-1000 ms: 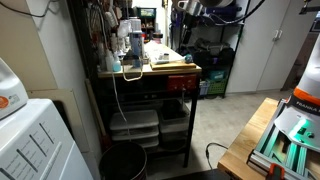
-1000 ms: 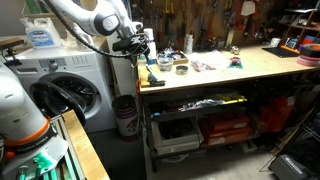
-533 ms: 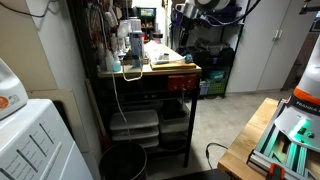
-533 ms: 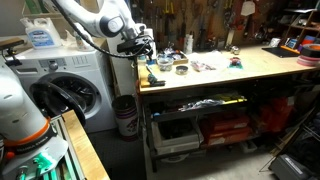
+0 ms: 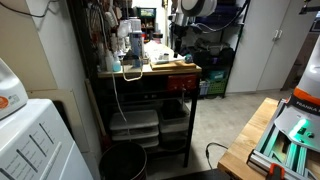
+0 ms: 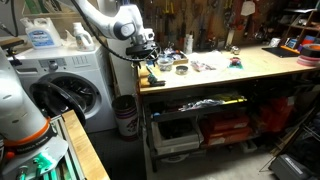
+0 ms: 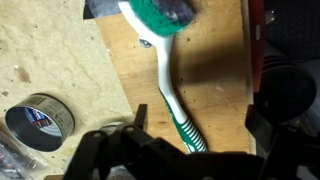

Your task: Pick up the white and green brush from the table and hang it on the wall

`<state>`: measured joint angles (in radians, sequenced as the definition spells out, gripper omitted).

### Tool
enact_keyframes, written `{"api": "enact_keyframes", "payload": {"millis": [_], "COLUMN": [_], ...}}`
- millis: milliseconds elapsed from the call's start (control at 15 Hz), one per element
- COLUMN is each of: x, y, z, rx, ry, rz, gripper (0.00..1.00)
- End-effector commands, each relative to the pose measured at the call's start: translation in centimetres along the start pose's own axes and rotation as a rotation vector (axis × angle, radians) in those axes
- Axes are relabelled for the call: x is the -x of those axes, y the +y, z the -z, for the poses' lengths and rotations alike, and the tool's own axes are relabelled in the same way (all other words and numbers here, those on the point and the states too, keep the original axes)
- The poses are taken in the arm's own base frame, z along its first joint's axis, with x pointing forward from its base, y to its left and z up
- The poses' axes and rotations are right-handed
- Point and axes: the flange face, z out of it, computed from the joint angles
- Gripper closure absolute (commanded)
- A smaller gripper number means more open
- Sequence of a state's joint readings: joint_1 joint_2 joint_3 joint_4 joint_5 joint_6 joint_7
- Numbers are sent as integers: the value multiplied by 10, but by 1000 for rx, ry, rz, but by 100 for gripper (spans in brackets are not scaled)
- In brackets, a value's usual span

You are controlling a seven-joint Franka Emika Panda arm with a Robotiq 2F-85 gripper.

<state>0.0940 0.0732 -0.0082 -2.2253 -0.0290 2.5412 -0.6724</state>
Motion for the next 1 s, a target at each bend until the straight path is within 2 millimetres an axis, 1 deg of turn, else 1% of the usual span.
{"api": "enact_keyframes", "payload": {"millis": [0, 267, 400, 467, 533, 667, 933], "x": [-15, -28, -30, -29, -29, -27, -28], "y": [11, 9, 7, 5, 5, 6, 4], "z": [-17, -31, -40, -43, -46, -49, -42], "rx": [-5, -32, -45, -51, -55, -65, -88], "ry": [-58, -56, -68, -75, -77, -80, -80], "rz": [14, 45, 50, 47, 46, 42, 45], "gripper": [0, 1, 14, 30, 40, 55, 85]}}
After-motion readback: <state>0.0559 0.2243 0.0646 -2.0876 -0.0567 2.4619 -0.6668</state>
